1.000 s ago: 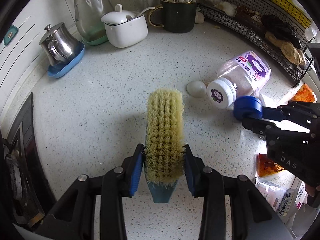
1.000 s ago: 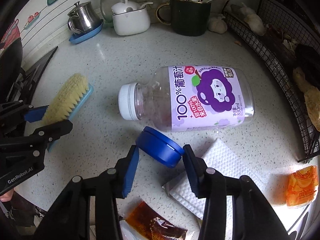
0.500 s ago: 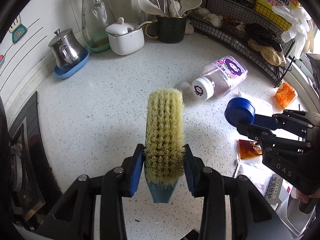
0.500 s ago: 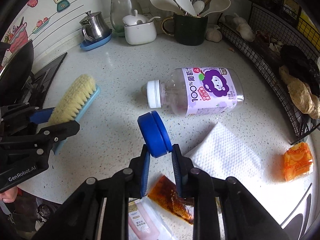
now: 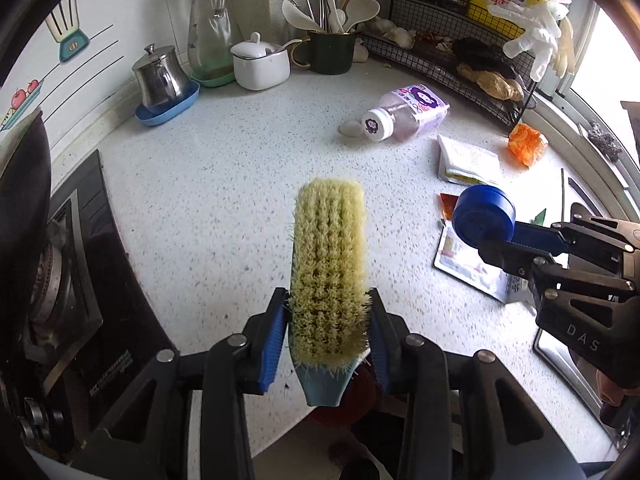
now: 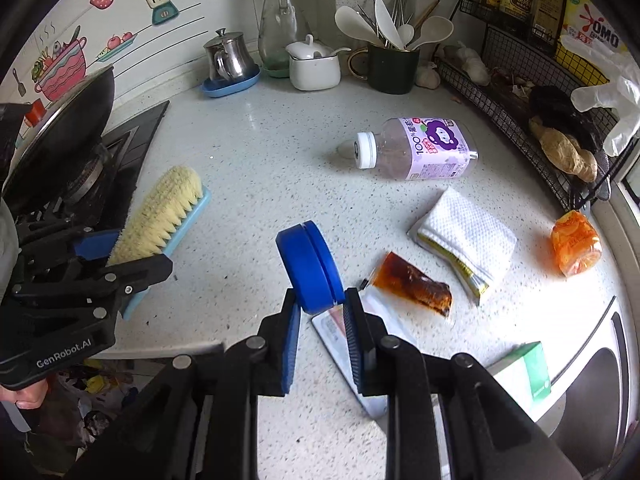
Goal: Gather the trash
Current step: 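Carry the blue cap down to the red bucket with the right gripper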
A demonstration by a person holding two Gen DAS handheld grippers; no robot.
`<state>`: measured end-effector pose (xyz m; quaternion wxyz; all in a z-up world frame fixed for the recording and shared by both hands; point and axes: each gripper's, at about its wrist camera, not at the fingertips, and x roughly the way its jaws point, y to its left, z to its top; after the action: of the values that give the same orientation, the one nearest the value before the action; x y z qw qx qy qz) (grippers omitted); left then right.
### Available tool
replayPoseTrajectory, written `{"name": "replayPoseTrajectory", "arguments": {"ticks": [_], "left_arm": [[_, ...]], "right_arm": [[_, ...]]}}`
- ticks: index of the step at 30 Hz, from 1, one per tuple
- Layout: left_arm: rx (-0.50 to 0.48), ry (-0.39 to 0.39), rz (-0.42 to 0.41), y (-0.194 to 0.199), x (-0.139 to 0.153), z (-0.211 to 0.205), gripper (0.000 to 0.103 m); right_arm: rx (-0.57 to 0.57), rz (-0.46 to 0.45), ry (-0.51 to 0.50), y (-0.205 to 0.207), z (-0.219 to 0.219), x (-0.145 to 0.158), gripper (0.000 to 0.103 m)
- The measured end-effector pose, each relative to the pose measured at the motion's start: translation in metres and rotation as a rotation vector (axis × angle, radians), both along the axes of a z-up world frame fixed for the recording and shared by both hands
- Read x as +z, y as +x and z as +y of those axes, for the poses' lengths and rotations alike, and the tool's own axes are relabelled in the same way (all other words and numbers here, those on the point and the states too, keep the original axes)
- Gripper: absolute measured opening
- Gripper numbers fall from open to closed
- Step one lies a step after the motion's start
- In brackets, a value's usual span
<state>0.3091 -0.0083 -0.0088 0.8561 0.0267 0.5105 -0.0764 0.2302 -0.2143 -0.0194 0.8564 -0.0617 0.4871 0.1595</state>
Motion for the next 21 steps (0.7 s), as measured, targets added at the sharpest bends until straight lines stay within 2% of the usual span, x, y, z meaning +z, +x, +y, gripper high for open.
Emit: {"name": "replayPoseTrajectory", "arguments": {"ticks": [7,9,10,11,13,21], "left_arm": [[0.004,-0.009,0.009,-0.065,0.002,0.010,0.036],[0.004,-0.007,0.014,-0.084,0.000,0.011,0.036],[0.003,-0.007,0.016,-0.092,-0.002,0.012,0.036],[0.003,-0.008,0.018,-0.101,-0.004,0.013,0.036],[0.012,-0.011,0.029,-0.118,-0.012,0.016,0.036],[0.077,-0.063,0.122,-0.174,-0.061,0.035,0.036]], "right_arm": [[-0.006,-0.011,0.016,-0.065,0.011,0.009,0.019],[-0.010,-0.004,0.018,-0.081,0.016,0.006,0.015],[-0.010,-0.002,0.022,-0.086,0.019,0.004,0.004],[-0.009,-0.005,0.024,-0.094,0.021,0.002,0.003],[0.007,-0.037,0.036,-0.111,0.027,-0.002,0.001],[0.099,0.039,0.001,-0.153,0.054,-0.042,0.000]]}}
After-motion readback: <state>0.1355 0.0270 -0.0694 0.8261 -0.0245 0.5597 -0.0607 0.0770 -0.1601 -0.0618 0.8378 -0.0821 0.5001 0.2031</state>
